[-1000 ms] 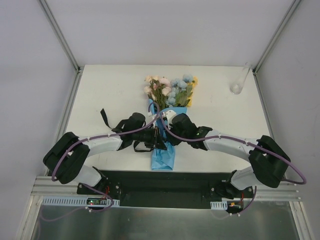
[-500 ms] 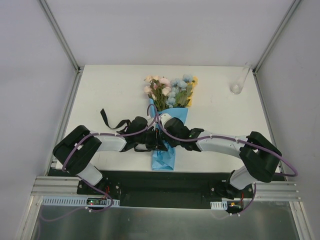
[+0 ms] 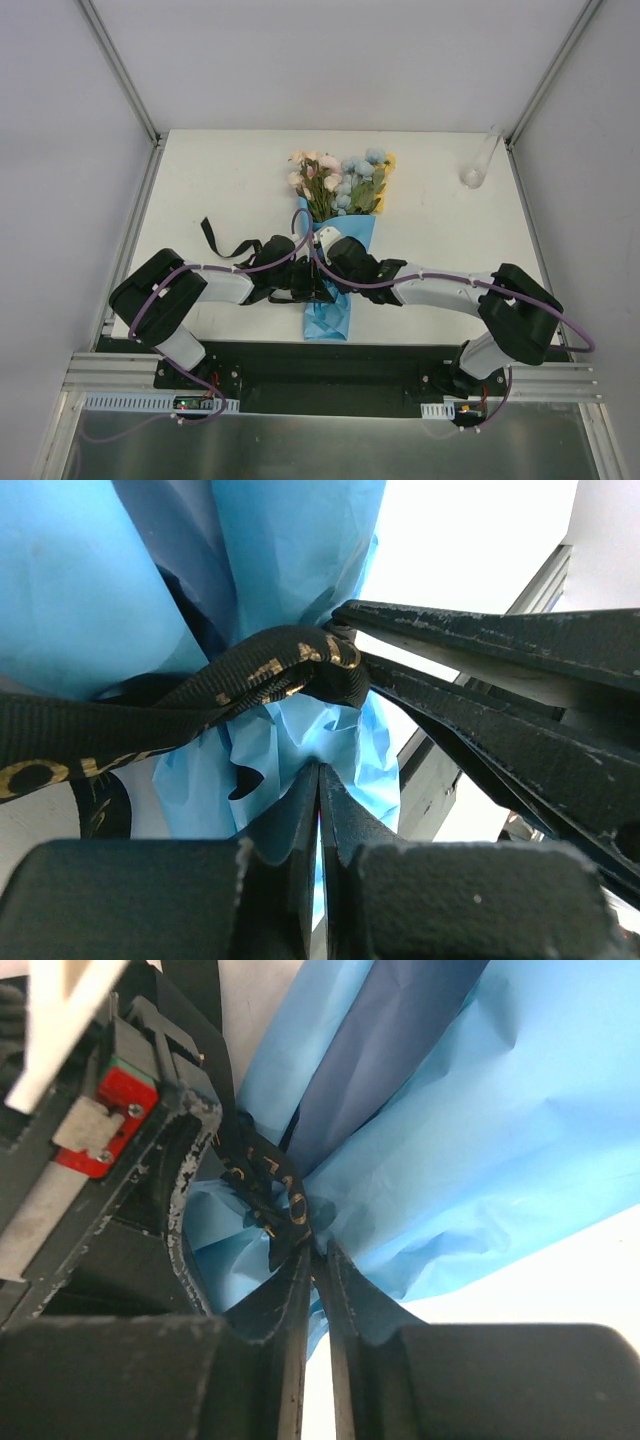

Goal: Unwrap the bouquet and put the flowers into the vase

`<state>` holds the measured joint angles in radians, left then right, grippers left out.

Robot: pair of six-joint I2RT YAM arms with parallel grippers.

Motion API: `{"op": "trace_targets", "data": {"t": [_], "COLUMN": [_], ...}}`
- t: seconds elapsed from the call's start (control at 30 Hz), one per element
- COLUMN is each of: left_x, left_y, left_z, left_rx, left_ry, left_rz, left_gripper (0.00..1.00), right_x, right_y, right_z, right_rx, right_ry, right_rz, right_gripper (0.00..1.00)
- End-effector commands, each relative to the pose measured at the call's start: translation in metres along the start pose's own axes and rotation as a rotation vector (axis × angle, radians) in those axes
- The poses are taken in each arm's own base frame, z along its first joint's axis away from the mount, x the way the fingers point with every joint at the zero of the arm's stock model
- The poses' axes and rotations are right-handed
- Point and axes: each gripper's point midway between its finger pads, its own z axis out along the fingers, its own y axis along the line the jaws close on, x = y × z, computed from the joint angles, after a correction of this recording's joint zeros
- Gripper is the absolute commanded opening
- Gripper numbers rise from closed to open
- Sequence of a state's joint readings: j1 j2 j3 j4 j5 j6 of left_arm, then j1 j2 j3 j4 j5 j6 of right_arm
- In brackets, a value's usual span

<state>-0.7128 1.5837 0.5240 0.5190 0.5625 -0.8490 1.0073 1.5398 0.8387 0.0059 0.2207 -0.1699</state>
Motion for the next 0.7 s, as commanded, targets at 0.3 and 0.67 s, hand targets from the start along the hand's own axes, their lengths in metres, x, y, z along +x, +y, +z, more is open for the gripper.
{"op": "trace_targets", "data": {"t": [0.3, 0.67], "left_x": [-0.003, -0.002], "left_y": [0.010, 0.040], "left_z": [0.000, 0.000], "left_rx": [-0.055, -0.202], "left_ry": [-0.030, -0.042], "left_rz": [-0.006, -0.089], "left_gripper": [0.00, 0.00], "right_x": [0.001, -0.031], "right_y": [0.012, -0.001], "right_z": [0.007, -0.010], "right_rx": [-0.034, 0.036], "right_ry": [-0.011, -0.143], "right_rz": [-0.032, 0.062], "right_gripper": [0.16, 0.01]}}
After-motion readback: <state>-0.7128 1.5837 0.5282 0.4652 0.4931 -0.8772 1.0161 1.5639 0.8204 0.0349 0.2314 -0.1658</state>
